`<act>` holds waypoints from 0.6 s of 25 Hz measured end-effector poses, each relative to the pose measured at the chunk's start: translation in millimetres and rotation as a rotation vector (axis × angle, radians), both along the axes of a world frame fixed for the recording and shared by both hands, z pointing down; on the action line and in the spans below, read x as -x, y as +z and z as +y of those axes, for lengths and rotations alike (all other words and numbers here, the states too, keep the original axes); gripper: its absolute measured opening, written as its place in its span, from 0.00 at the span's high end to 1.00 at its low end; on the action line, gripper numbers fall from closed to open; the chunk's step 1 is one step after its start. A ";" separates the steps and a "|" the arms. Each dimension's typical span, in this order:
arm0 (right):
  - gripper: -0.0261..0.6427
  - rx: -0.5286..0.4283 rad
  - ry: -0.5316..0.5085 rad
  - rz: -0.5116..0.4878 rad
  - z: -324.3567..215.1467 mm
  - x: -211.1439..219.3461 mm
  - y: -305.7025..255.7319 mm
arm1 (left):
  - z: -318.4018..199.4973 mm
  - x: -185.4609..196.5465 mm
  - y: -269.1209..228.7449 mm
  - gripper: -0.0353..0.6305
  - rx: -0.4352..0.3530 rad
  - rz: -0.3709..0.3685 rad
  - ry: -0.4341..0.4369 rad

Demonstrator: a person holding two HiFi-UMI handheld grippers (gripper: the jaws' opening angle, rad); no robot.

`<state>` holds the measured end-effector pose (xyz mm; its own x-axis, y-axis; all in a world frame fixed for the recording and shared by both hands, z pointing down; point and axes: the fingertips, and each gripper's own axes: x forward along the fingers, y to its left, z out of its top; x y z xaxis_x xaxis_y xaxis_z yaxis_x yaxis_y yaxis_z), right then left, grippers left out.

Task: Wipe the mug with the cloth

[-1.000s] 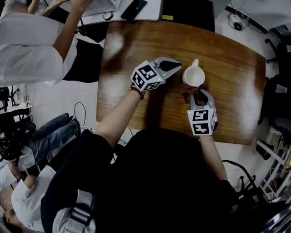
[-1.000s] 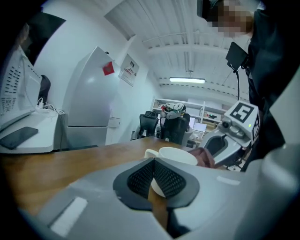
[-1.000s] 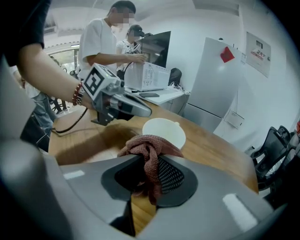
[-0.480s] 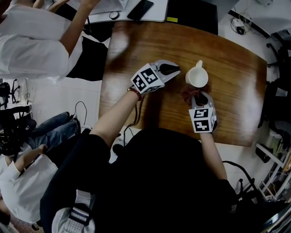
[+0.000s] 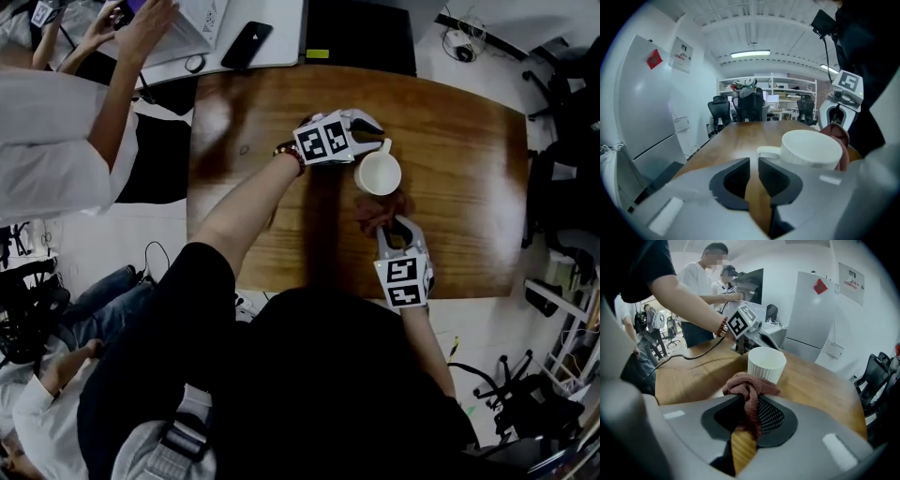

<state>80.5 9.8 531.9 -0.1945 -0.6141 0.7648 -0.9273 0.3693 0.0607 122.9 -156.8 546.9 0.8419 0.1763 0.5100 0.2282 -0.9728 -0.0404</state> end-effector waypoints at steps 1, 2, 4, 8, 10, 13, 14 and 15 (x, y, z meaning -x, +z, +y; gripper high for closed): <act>0.84 -0.007 -0.004 -0.010 -0.6 -0.3 -1.7 | 2.7 -4.7 -0.5 0.88 -0.001 0.001 0.024; 0.84 -0.011 -0.007 -0.015 -1.5 -0.3 -2.4 | 5.9 -8.7 -0.2 0.93 -0.003 -0.001 0.046; 0.84 -0.012 -0.015 -0.017 -3.2 0.6 -2.2 | 10.3 -15.6 1.6 0.93 -0.009 -0.009 0.076; 0.84 -0.004 -0.033 -0.018 -6.4 4.4 -1.5 | 11.1 -24.7 2.6 0.88 0.015 -0.019 0.129; 0.84 -0.003 -0.034 -0.021 -7.4 4.9 -1.9 | 11.2 -25.4 2.9 0.83 0.029 -0.039 0.174; 0.84 -0.001 -0.026 -0.024 -7.6 2.9 -1.3 | 15.5 -27.0 2.0 0.79 0.055 -0.066 0.247; 0.84 0.002 -0.023 -0.026 -7.5 2.1 -0.6 | 18.3 -29.2 1.1 0.79 0.070 -0.069 0.266; 0.84 0.004 -0.020 -0.028 -7.6 1.2 0.1 | 21.2 -32.0 0.6 0.79 0.090 -0.069 0.283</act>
<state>79.3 2.2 532.0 -0.2284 -0.6069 0.7612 -0.9212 0.3878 0.0329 154.9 -135.6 547.6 0.7166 0.4461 0.5362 0.4898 -0.8691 0.0684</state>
